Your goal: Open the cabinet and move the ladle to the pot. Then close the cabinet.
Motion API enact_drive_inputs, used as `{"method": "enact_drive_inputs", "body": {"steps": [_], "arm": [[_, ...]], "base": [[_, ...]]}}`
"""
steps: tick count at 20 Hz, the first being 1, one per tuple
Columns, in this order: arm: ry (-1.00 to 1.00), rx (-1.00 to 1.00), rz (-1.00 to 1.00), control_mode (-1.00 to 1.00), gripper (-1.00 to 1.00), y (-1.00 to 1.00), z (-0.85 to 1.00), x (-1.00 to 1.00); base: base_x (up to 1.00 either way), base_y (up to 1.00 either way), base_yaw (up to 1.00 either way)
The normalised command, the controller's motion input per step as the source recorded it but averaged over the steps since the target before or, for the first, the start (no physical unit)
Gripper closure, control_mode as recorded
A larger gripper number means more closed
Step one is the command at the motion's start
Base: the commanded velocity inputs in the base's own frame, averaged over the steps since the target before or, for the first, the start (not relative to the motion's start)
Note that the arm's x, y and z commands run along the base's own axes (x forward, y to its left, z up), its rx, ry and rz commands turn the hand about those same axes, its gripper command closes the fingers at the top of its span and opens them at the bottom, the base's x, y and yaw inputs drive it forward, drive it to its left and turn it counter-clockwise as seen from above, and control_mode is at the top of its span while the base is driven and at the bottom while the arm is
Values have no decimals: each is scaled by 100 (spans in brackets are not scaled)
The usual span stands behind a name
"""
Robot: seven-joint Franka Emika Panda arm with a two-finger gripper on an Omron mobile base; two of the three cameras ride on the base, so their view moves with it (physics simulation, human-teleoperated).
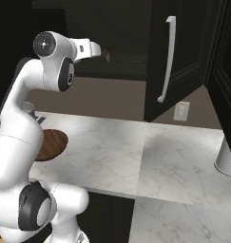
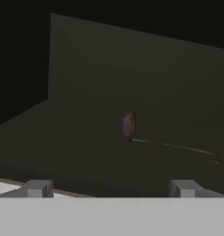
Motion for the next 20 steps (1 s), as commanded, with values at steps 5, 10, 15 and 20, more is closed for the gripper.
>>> {"method": "enact_drive_inputs", "body": {"steps": [5, 10, 15, 20], "arm": [[3, 0, 0, -100, -100, 0, -2, 26], [3, 0, 0, -100, -100, 0, -4, 35], [3, 0, 0, -100, -100, -3, -4, 39], [2, 0, 0, -100, -100, -10, -8, 40]], "base": [[0, 0, 0], [0, 0, 0], [0, 0, 0], [0, 0, 0]]}}
